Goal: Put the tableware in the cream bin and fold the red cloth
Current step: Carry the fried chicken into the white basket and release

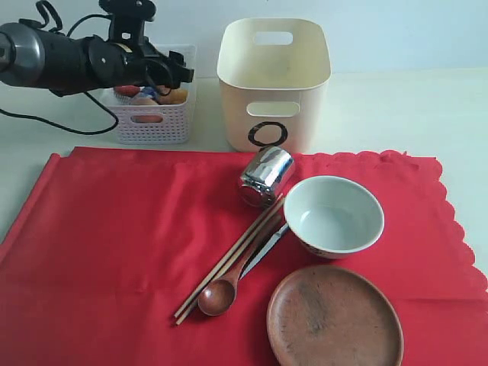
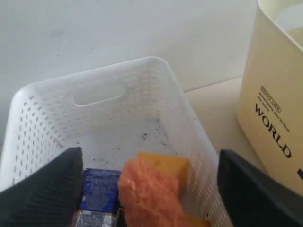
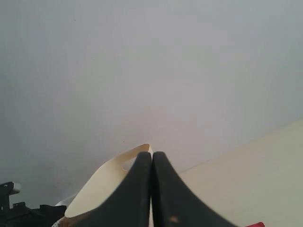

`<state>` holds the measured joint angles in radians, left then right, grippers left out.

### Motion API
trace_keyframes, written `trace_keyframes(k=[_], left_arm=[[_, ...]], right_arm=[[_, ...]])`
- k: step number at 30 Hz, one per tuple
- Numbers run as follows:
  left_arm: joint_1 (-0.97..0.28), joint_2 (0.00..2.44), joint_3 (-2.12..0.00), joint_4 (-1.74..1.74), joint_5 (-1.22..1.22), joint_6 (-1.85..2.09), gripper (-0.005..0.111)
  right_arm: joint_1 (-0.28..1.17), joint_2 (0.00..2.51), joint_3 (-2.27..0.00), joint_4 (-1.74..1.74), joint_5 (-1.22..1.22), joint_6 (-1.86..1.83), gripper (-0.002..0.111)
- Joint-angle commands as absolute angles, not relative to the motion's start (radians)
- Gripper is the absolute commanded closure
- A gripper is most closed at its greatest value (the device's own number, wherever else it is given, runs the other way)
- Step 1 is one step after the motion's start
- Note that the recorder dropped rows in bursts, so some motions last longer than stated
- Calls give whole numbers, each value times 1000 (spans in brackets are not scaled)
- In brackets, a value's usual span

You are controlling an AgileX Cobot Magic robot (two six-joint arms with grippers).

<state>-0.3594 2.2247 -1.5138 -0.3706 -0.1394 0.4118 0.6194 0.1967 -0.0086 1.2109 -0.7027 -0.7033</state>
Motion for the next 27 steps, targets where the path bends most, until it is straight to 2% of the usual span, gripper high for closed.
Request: trace_keyframes(k=[1, 5, 13, 23, 25, 27], left_arm=[[-356, 2226, -1524, -387, -138, 409, 16], [-356, 2226, -1524, -387, -124, 409, 9], [-356, 2171, -1524, -373, -16, 409, 9], [-360, 2040, -1524, -351, 300, 416, 10], [-360, 2023, -1524, -351, 364, 421, 12], [-360, 2008, -1524, -362, 427, 442, 19]], right_arm=[[617, 194, -5, 1201, -706, -706, 108], [617, 194, -5, 1201, -706, -706, 108], [617, 194, -5, 1201, -706, -706, 108], [617, 194, -5, 1201, -706, -706, 108], [617, 194, -5, 1201, -706, -706, 108], [617, 194, -5, 1201, -706, -706, 108]])
